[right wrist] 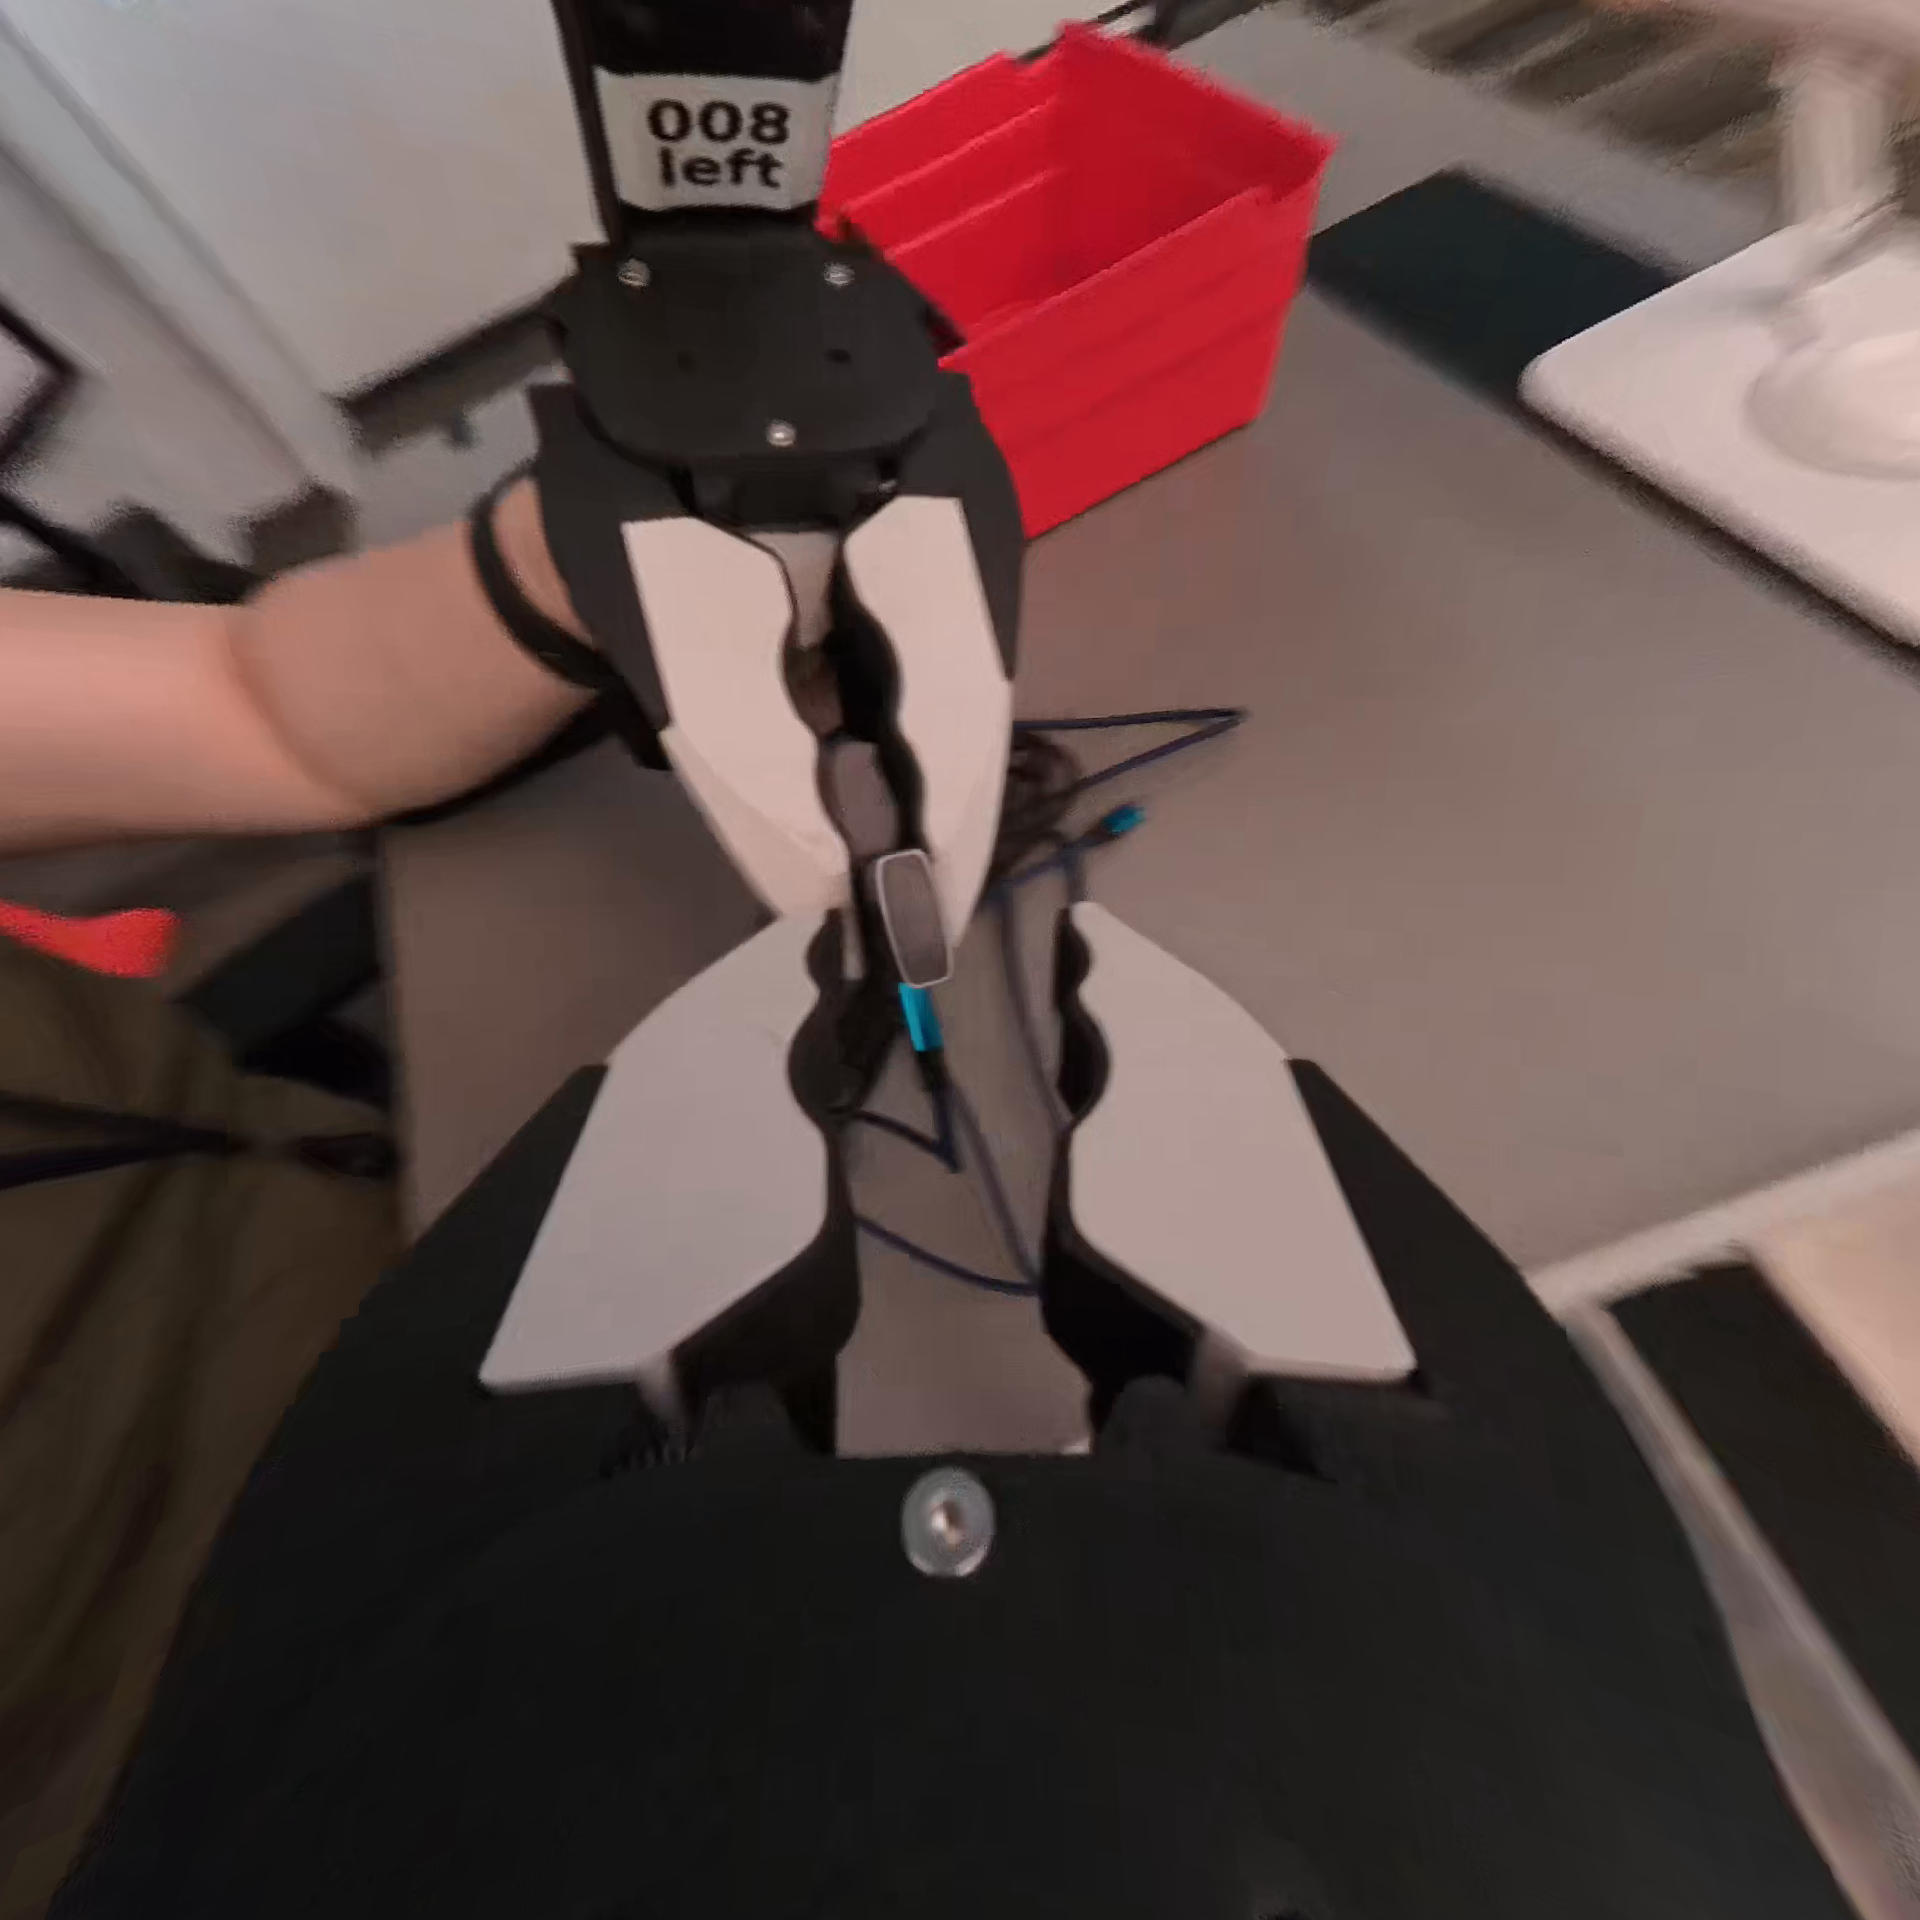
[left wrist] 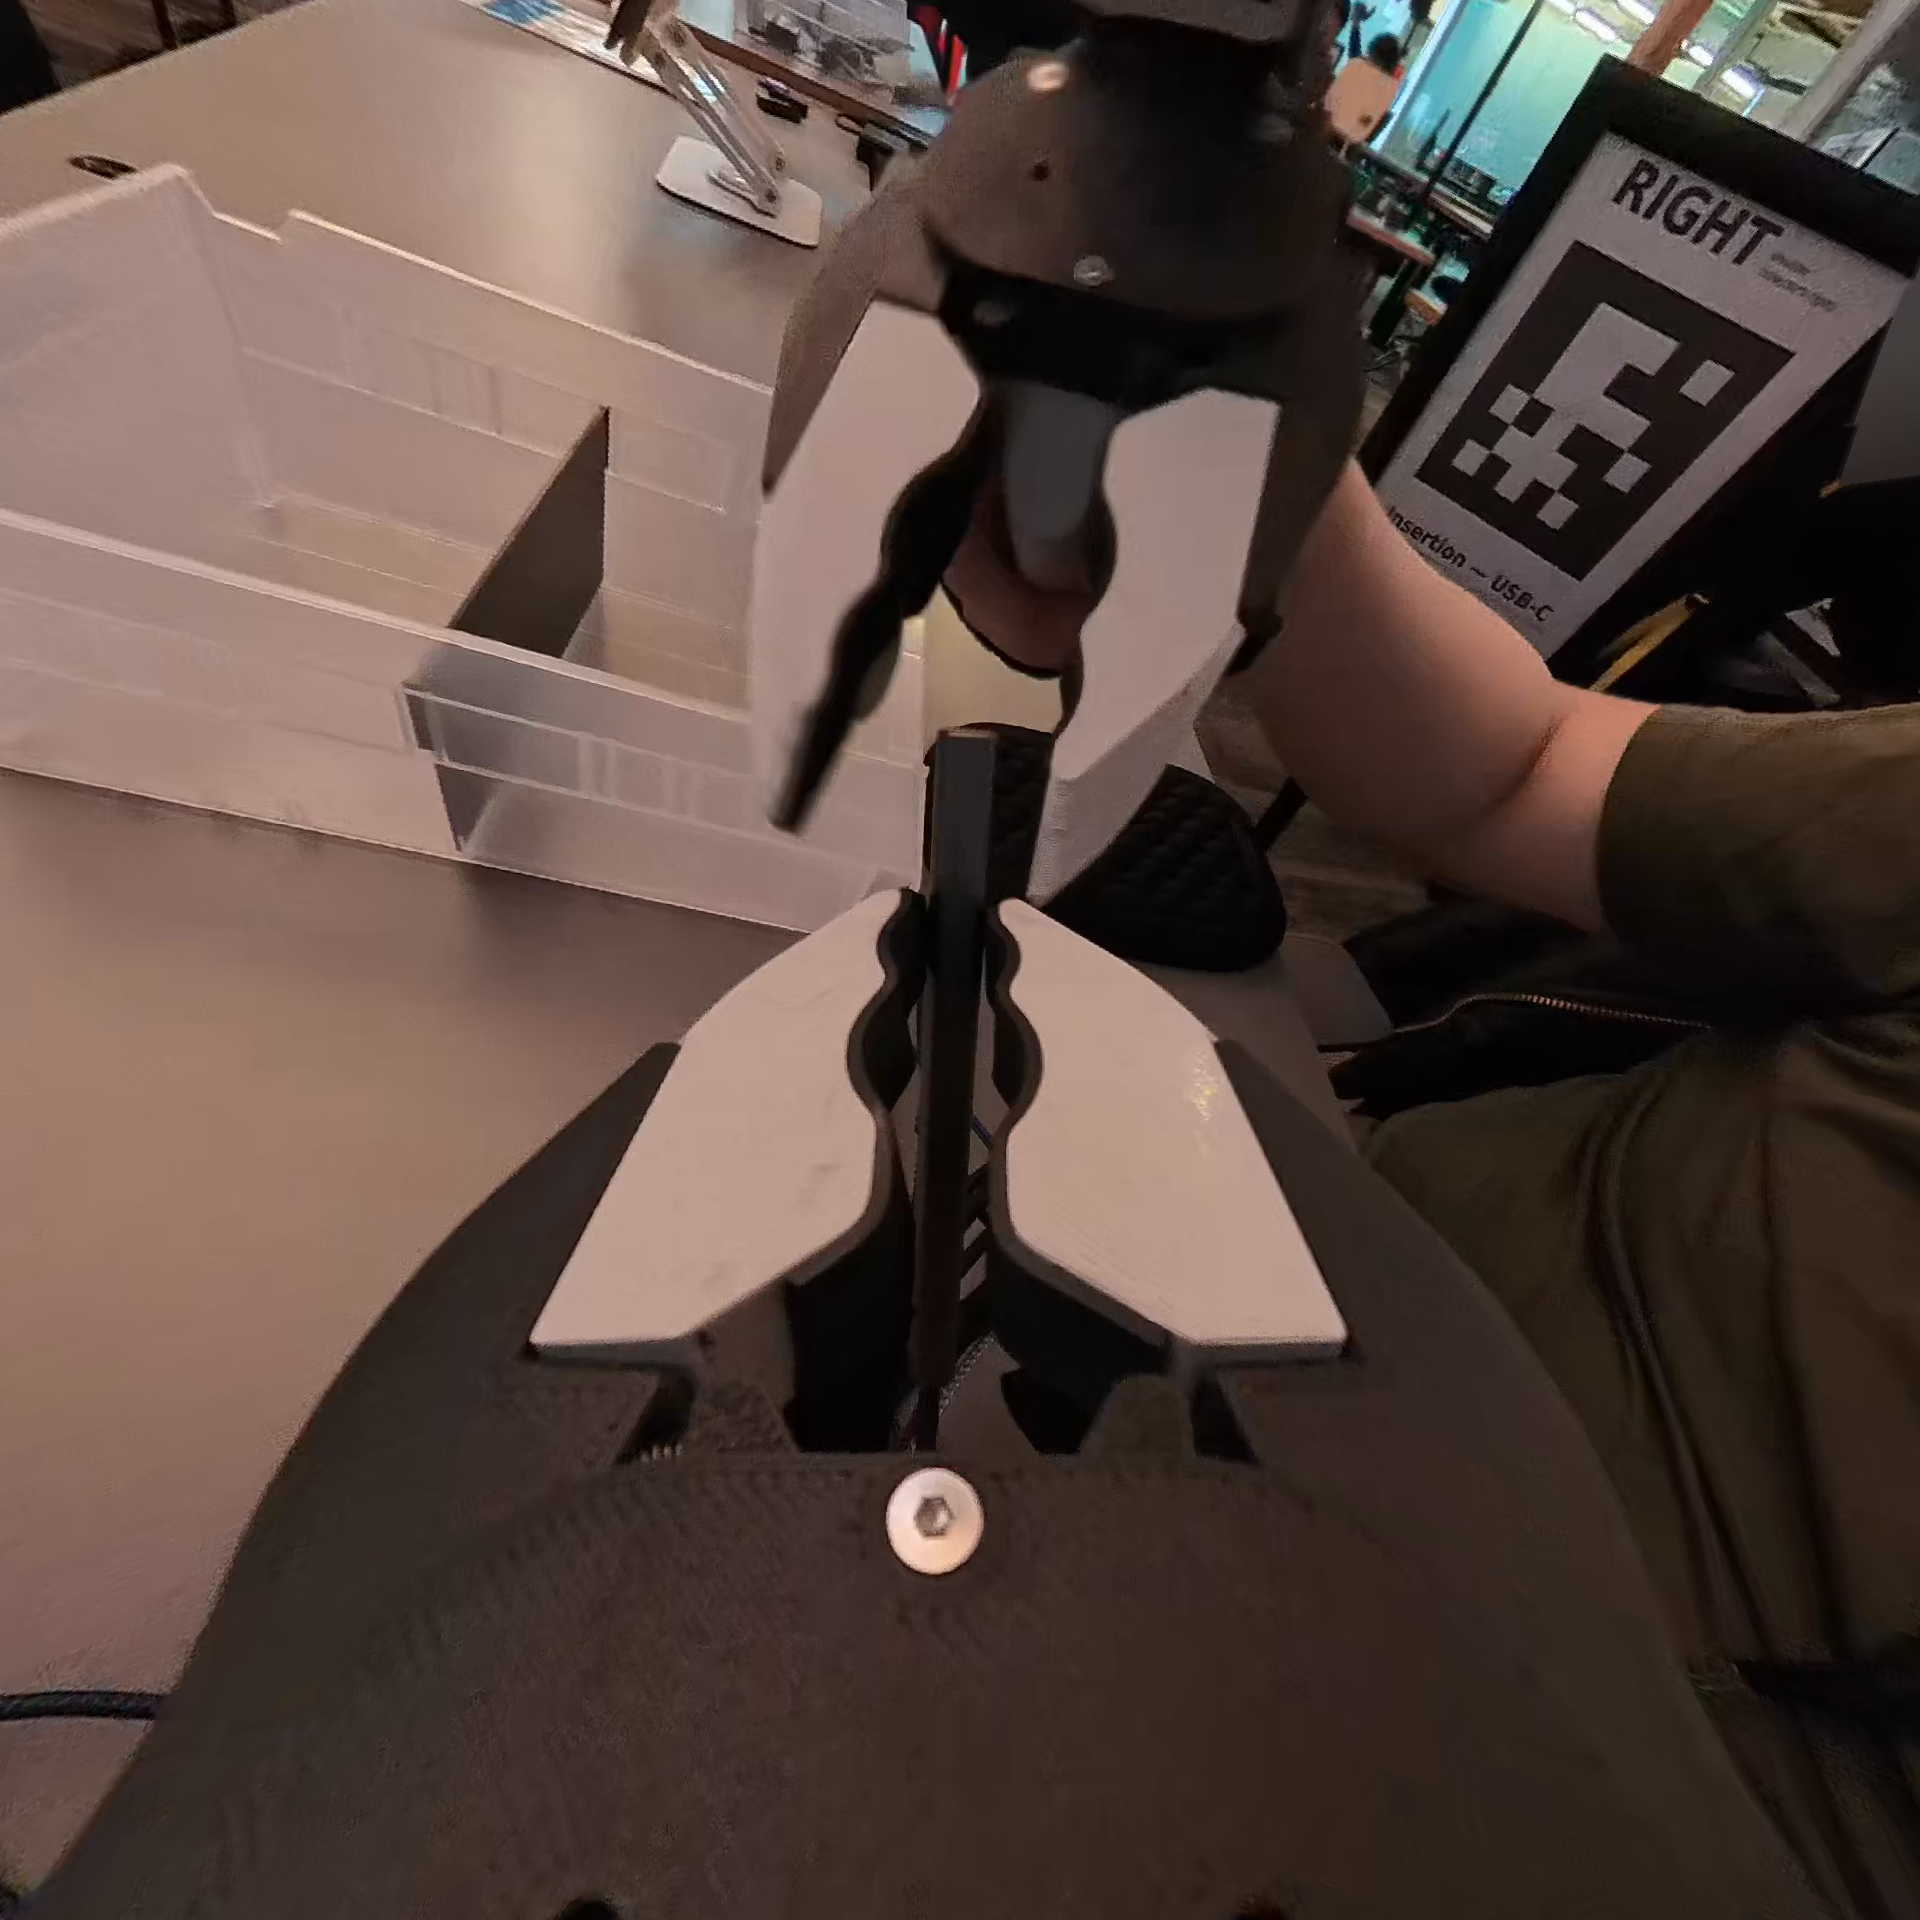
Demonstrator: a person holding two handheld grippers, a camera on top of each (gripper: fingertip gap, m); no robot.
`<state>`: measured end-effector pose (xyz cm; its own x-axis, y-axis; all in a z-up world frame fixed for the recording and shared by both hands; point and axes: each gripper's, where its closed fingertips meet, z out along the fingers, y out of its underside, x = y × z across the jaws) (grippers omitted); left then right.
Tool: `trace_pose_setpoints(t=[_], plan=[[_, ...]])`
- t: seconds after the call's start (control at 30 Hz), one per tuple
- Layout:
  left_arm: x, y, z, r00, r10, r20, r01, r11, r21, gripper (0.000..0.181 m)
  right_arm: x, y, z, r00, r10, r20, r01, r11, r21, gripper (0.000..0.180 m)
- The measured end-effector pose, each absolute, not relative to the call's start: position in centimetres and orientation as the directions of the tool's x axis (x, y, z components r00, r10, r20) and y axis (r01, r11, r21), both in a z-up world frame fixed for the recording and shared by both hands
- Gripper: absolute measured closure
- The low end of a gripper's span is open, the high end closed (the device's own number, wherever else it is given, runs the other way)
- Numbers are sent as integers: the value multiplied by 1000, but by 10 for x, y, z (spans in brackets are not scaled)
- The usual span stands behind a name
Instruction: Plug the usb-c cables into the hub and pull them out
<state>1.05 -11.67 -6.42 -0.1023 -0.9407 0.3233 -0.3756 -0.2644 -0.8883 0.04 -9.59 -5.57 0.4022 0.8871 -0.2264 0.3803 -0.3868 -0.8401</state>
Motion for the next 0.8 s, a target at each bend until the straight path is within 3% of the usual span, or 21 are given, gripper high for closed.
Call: trace_pose_setpoints(t=[0.03,0.07,0.27,0.37,0.5,0.67,0.8], plan=[[10,-116,-65,-102,-941,323,-375,-264,-888,170,-3,-102,-56,343,881,-327,364,-446,-818,161],[9,-115,-65,-98,-943,319,-373,-262,-890,170,-5,-104,-57,310,859,-409,342,-502,-795,168],[-21,-87,-8,-2,-964,268,-168,-263,-950,151,11,-85,-99,521,687,-507,377,-718,-585,167],[-45,-90,3,6,-972,236,-216,-232,-948,155,12,-85,-108,580,621,-528,426,-783,-452,165],[-61,-98,-25,7,-976,219,-434,-200,-878,156,22,-80,-129,677,554,-484,527,-825,-206,161],[-57,-107,0,-44,-964,263,-332,-234,-914,158,30,-70,-151,749,570,-337,610,-792,16,154],[-65,-106,12,-30,-970,241,-297,-222,-929,158,39,-56,-169,777,601,-188,626,-770,126,150]])
